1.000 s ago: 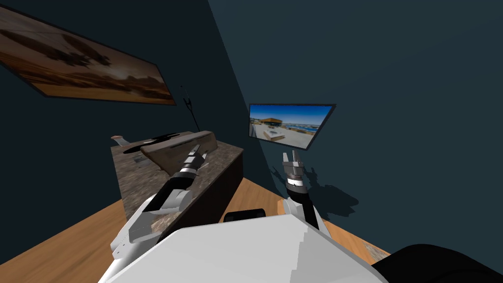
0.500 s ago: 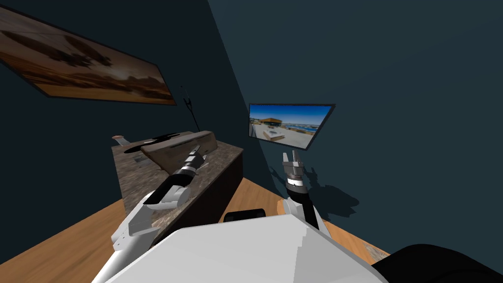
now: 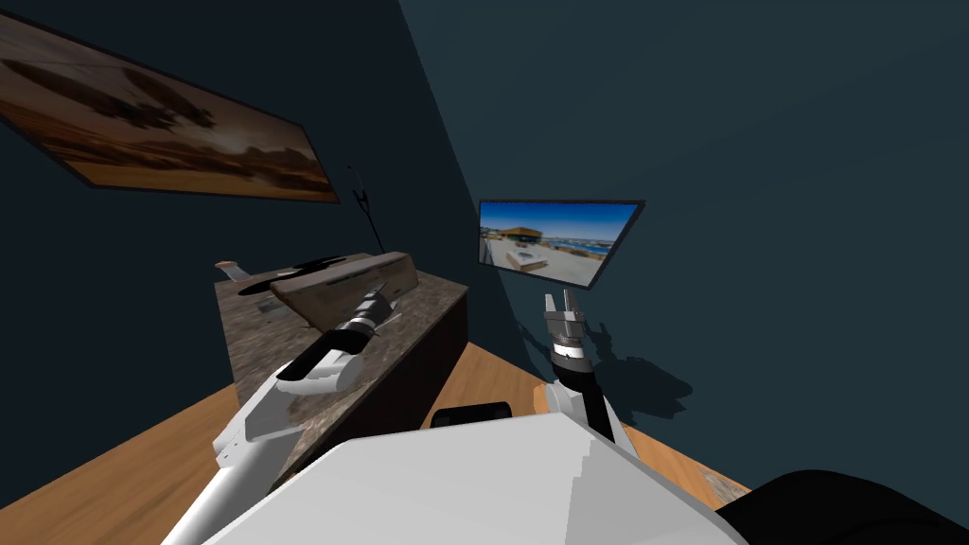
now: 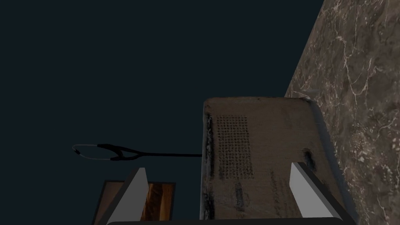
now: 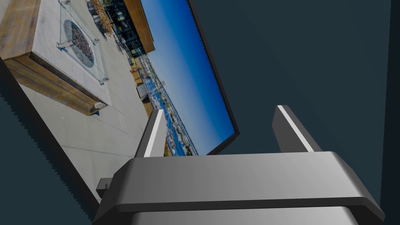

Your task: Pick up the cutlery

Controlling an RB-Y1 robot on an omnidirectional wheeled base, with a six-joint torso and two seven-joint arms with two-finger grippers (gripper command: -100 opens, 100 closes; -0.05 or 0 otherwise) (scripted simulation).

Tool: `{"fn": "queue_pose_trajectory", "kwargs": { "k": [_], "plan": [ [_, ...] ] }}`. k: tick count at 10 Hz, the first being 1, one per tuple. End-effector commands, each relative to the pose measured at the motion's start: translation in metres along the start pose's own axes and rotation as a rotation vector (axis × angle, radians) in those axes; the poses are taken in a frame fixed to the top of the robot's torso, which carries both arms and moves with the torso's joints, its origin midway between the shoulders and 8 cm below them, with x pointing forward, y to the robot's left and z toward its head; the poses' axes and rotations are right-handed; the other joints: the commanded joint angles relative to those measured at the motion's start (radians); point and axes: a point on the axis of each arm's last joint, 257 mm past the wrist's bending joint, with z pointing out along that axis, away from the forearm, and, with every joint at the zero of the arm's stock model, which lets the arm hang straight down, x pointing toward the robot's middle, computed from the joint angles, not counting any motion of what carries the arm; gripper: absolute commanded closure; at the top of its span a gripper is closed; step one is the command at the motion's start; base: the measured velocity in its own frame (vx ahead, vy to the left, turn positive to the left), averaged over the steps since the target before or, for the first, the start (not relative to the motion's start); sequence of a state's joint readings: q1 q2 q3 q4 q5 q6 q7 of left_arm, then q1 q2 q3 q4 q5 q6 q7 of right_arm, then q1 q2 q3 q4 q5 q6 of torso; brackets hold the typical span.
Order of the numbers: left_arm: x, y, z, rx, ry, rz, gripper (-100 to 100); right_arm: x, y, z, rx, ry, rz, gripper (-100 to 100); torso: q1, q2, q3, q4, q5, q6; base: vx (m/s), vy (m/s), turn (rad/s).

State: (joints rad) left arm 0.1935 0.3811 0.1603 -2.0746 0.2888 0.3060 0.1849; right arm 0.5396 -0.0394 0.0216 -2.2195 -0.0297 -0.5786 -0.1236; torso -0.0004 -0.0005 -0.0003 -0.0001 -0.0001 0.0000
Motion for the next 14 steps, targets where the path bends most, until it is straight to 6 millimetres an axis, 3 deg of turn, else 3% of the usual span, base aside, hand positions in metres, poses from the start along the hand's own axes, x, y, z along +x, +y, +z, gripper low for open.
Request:
{"fn": "queue_pose_trajectory", "kwargs": {
  "k": [1,3,10,12,14],
  "plan": [
    [-0.011,0.012,0.003,-0.053,-0.011,-0.037,-100,0.0,0.0,0.0,0.0,0.0,0.0,0,0.0,0.0,0.0,0.0,0.0,0.0,0.008,-0.009,-0.009],
    [-0.012,0.02,0.003,-0.085,-0.017,-0.037,-100,0.0,0.0,0.0,0.0,0.0,0.0,0,0.0,0.0,0.0,0.0,0.0,0.0,0.004,-0.004,-0.003],
    [-0.06,0.072,0.005,-0.32,-0.091,-0.176,-100,0.0,0.0,0.0,0.0,0.0,0.0,0,0.0,-0.001,-0.001,0.0,0.0,0.0,0.017,-0.007,-0.02],
    [-0.061,0.08,0.002,-0.352,-0.098,-0.176,-100,0.0,0.0,0.0,0.0,0.0,0.0,0,0.0,-0.001,-0.001,0.0,0.0,0.0,0.02,0.0,-0.011],
    [-0.074,0.095,-0.003,-0.42,-0.125,-0.213,-100,0.0,0.0,0.0,0.0,0.0,0.0,0,0.0,-0.001,-0.001,0.0,0.0,0.0,0.025,-0.002,-0.035]
  ]
}}
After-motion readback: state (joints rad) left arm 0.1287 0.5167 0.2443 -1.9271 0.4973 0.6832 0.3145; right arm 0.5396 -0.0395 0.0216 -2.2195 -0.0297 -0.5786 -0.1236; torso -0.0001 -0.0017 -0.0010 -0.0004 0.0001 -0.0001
